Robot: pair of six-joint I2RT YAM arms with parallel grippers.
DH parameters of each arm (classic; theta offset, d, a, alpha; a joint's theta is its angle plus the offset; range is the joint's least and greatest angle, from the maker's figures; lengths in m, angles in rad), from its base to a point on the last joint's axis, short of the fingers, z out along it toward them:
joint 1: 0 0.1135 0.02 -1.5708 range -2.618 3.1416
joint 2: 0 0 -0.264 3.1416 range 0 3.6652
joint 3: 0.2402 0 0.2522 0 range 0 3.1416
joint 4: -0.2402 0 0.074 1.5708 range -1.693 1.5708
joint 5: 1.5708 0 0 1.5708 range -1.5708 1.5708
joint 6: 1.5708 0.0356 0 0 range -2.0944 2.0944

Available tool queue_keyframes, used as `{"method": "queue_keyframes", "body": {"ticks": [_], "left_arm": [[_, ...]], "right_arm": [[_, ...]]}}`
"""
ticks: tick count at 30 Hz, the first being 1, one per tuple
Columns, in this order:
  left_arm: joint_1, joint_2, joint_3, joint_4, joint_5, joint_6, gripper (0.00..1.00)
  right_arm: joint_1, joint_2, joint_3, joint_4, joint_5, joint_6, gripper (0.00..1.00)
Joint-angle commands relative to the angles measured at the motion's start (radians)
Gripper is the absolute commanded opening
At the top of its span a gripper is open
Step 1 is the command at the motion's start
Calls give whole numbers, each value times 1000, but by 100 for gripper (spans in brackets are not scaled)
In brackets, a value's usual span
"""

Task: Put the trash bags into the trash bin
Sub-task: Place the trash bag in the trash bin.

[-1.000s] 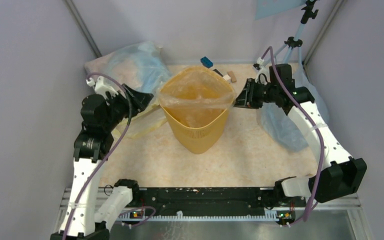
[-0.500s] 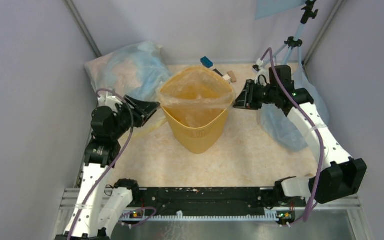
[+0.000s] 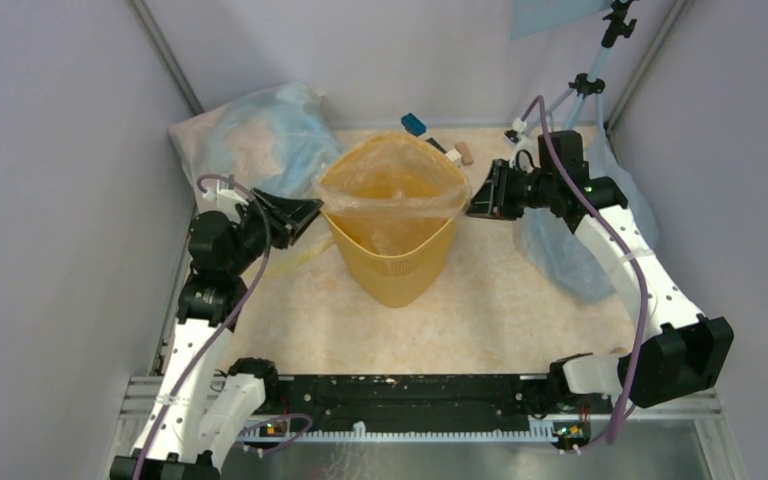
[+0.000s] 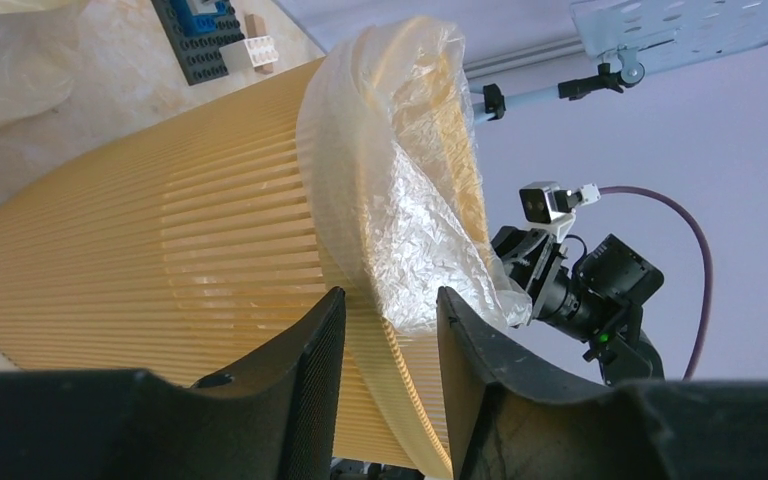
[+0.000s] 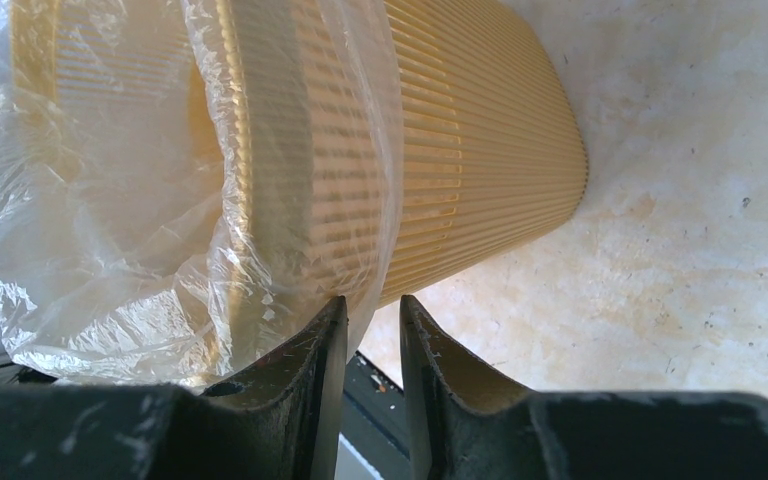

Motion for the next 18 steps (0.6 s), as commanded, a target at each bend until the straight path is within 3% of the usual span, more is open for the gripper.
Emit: {"method": "queue_keyframes", "body": {"ticks": [1,6,10,16,18], "left_arm": [[5,9,-11,88,11,-6,44],[5,16,-39,117,10,-12,43],[5,29,-48,143,20,-17,32],[5,36,-55,160,3,-7,30],[5,34,-57,165,3,-7,22]], "right_arm": [[4,-40,5,36,-26,8,27],[5,-38,1,39,-28,12,27],[5,-40,0,40,-31,12,27],[4,-40,-2,43,-32,11,27],[4,-40,-2,42,-32,12,27]]}}
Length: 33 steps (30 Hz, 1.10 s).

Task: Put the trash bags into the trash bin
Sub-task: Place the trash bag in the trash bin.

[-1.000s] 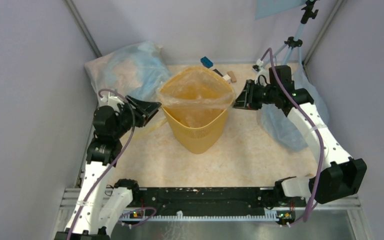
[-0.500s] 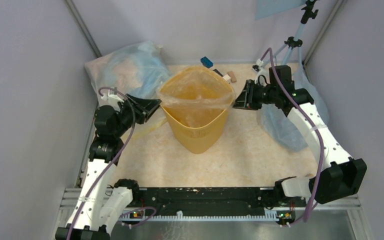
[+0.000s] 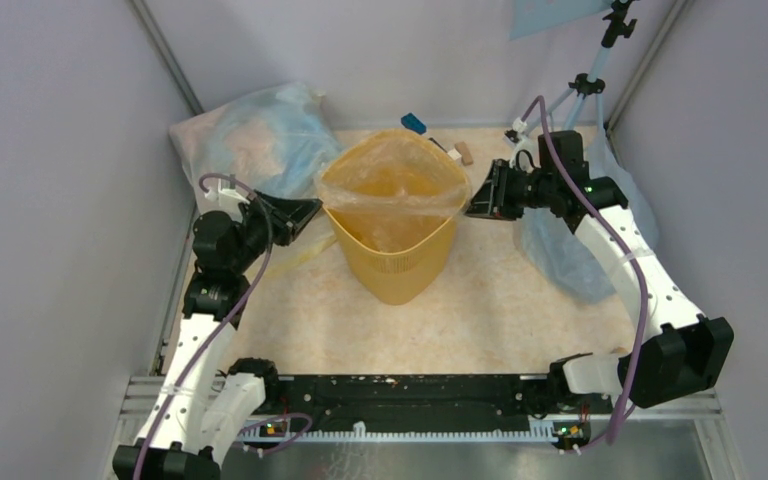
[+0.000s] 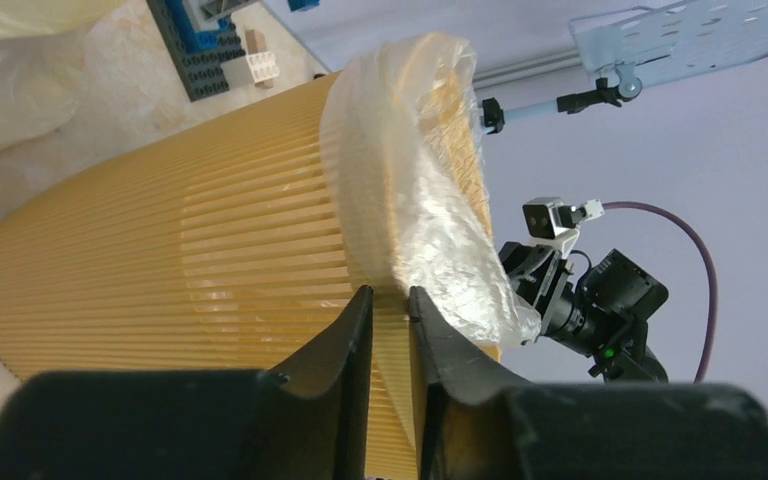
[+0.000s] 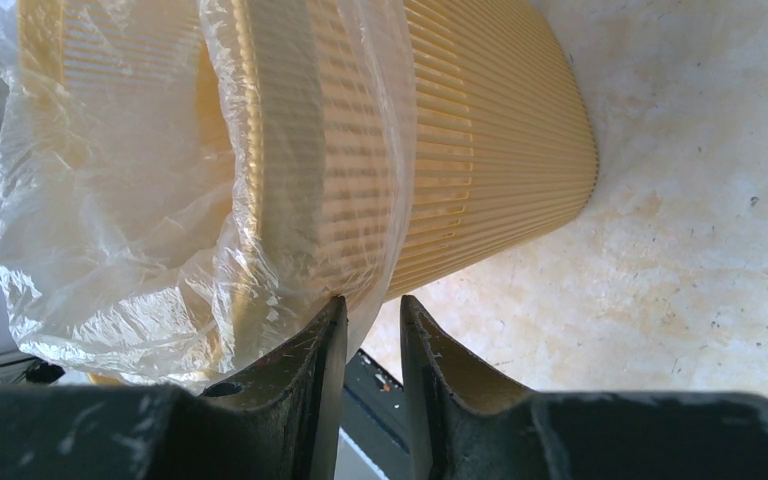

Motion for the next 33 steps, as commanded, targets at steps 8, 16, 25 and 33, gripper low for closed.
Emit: {"method": "queue_keyframes", "body": {"ticks": [8,16,25,33], "left_arm": [[1,-12,-6,54,-30,23,0],[1,-11,-40,37,-12,33,0],[1,-19,-68,-2,5,64,0],[2,-55,-12,-74,-82,123,2]], "right_arm": [[4,-36,-4,46,-28,6,27],[4,-34,-27,63,-31,7,26],[4,-29,-64,87,-39,10,26],[4,-55,-4,32,6,-20,42]]}}
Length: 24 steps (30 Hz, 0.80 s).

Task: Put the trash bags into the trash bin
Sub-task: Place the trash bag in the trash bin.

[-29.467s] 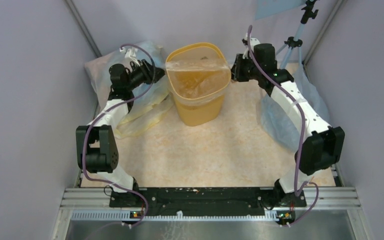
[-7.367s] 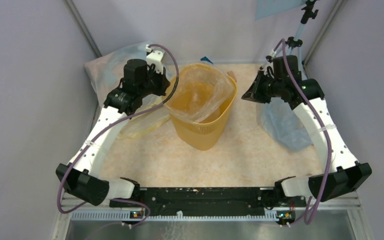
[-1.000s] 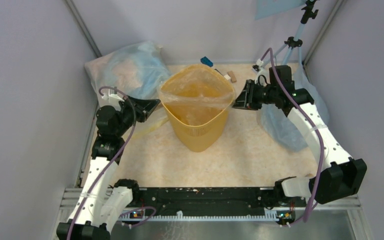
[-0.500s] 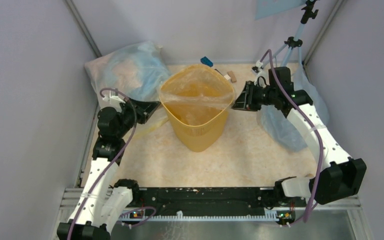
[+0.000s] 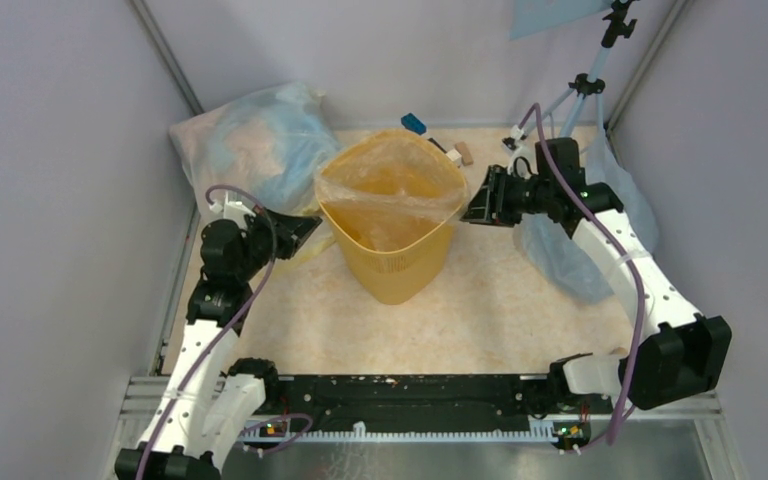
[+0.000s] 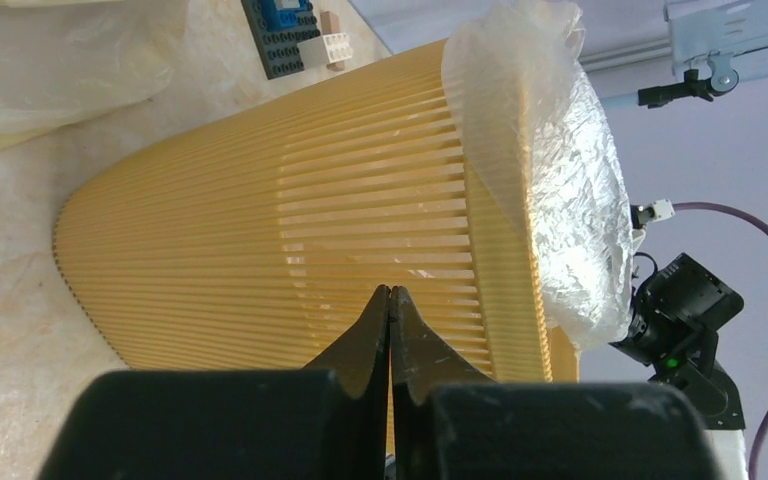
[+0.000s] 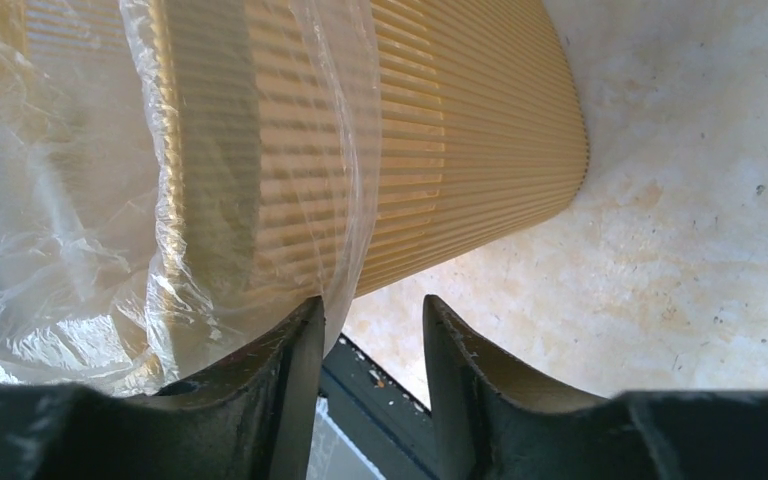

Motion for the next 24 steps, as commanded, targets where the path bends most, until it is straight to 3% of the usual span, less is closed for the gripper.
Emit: {"method": "queue_keyframes", "body": {"ticks": [1,12,20,24], "left_arm": [[2,-24,79,-33,-57,64,7],[59,30,232,-103,-70,176,31],[273,208,256,72,250,153,40],[285,321,283,176,401,120,52]], "right_arm": [[4,-52,66,-19,33,-31,44],[5,-104,123,-75,168,-64,46],[-4,-110,198,-95,233,-90,50],[-55,-98,193,-37,155,-50,48]]}}
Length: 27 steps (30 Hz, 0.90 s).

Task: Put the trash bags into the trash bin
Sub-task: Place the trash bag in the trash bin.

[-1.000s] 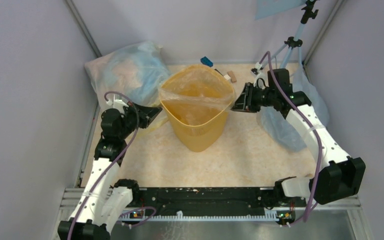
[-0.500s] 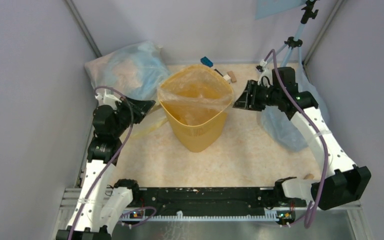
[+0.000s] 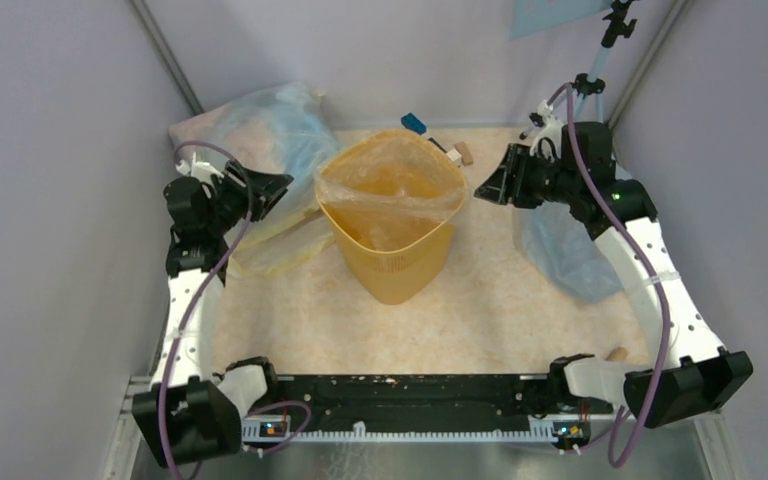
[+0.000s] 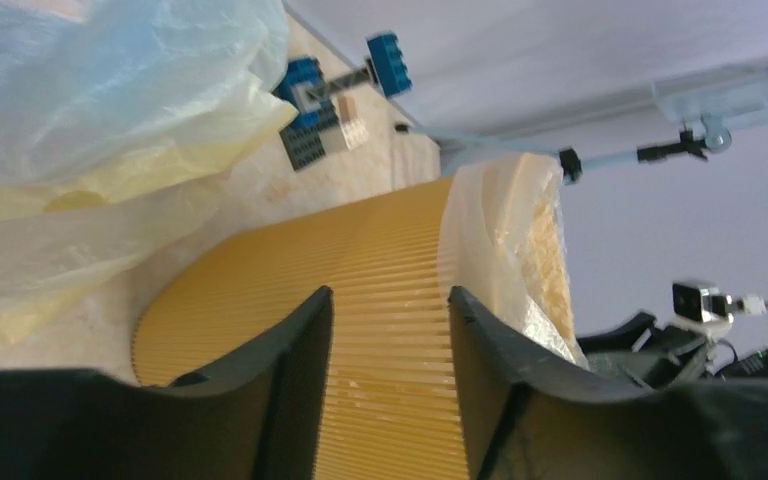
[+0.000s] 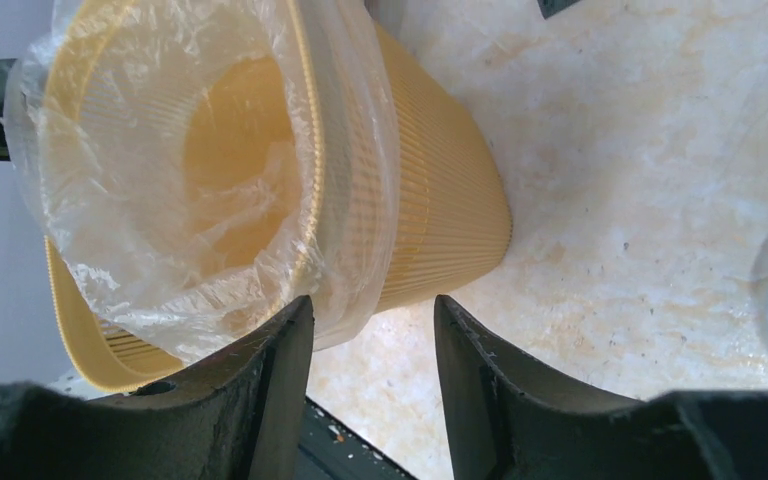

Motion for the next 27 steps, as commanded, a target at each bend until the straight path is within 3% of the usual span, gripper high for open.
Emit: {"method": "queue_keyframes", "body": {"ticks": [1,5,12,18,23,27], "left_arm": [[11,89,48,198,246,-48,56],[12,121,3,335,282,-140,71],[11,210,-41,515,383,-288,67],[10,236,-79,575,400,-345,67],[-11,239,-94,612,388,-368,69],[-25,226,-139,713,388,-435,64]], "right_arm": [[-60,-17,23,92,-73,37,47],[-100,-35,-79,251,-193,153,48],[-177,-72,-298,548,-367,361,44],[-180,-134,-347,527,-383,279,46],[-172,-195,-319,445,-351,179,64],[-149,-217,-321,439,-332,182,65]]}}
